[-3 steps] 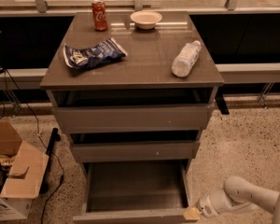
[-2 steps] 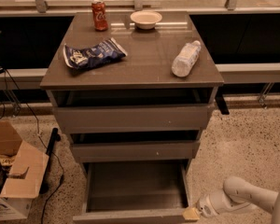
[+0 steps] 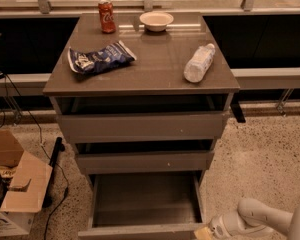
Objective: Close bottom drawer
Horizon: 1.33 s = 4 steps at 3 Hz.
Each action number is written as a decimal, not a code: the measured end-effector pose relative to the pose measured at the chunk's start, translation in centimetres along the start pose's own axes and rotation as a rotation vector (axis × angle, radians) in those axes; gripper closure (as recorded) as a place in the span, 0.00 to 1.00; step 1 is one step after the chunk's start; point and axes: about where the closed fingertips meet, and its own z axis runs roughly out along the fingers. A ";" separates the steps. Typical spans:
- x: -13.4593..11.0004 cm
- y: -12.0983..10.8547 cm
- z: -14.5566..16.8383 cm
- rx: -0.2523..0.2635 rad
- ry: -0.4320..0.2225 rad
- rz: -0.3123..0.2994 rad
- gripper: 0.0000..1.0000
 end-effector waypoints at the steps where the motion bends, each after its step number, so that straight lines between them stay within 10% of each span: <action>1: 0.3 -1.4 1.2 0.021 -0.017 0.025 1.00; 4: -1.0 -2.4 3.1 0.012 -0.031 0.013 1.00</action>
Offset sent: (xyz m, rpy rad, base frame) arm 0.0464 0.0118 -0.0553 0.0202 -0.0468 -0.0470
